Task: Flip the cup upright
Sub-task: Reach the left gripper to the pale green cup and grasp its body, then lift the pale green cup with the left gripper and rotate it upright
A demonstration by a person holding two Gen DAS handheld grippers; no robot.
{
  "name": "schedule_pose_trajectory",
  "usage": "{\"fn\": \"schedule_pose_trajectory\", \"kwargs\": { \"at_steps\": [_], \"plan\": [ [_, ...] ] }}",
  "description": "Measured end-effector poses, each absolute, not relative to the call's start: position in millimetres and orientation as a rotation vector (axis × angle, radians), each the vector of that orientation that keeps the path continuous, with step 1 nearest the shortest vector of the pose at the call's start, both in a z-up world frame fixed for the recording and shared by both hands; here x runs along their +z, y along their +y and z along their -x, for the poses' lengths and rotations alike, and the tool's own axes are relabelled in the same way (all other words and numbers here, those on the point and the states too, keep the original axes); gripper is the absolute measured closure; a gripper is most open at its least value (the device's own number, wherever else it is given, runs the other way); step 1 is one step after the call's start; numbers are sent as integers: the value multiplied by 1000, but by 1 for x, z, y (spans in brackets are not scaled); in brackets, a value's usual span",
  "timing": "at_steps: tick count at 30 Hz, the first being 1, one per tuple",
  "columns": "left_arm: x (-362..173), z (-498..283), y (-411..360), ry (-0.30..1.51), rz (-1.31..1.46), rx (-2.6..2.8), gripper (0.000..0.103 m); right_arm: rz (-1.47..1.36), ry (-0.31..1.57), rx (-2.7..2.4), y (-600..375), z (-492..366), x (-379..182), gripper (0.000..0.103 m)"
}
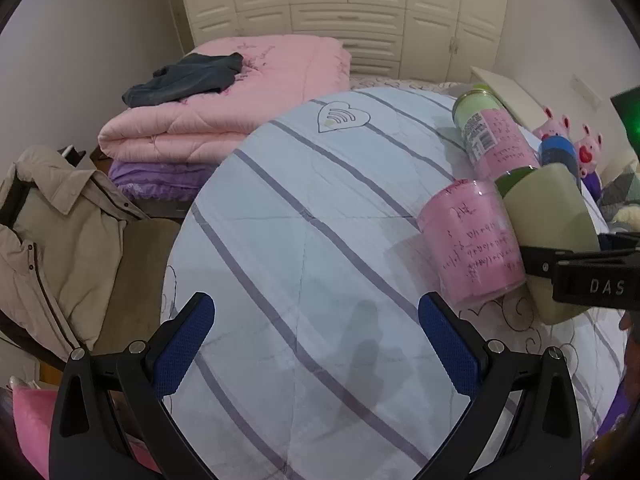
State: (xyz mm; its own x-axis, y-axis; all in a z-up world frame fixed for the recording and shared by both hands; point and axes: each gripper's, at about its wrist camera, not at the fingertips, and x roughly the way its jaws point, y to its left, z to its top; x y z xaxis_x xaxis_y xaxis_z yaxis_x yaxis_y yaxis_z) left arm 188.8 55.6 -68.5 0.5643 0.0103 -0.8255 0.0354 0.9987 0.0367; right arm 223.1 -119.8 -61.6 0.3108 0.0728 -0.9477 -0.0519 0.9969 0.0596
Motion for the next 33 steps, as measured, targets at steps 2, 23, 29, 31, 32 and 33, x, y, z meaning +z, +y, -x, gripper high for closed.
{"fn": "schedule_pose_trajectory", "kwargs": {
  "at_steps": [2, 23, 29, 31, 32, 33],
  "plan": [
    [-66, -187, 55, 966, -55, -8, 0, -25, 1248, 92, -120, -221, -59, 25],
    [-35, -157, 52, 917, -58, -31, 0, -53, 1172, 79, -130, -185, -16, 25],
    [-38, -142, 53, 914, -80, -31, 0, -68, 1173, 80, -126, -160, -18, 25],
    [-43, -138, 52, 927, -90, -37, 0, -74, 1181, 74, -127, -152, -22, 25],
    [-47, -135, 52, 939, -100, -43, 0, -78, 1192, 70, -125, -148, -27, 25],
    [-50, -133, 52, 946, -109, -46, 0, -85, 1203, 68, -125, -143, -31, 25]
  ]
}}
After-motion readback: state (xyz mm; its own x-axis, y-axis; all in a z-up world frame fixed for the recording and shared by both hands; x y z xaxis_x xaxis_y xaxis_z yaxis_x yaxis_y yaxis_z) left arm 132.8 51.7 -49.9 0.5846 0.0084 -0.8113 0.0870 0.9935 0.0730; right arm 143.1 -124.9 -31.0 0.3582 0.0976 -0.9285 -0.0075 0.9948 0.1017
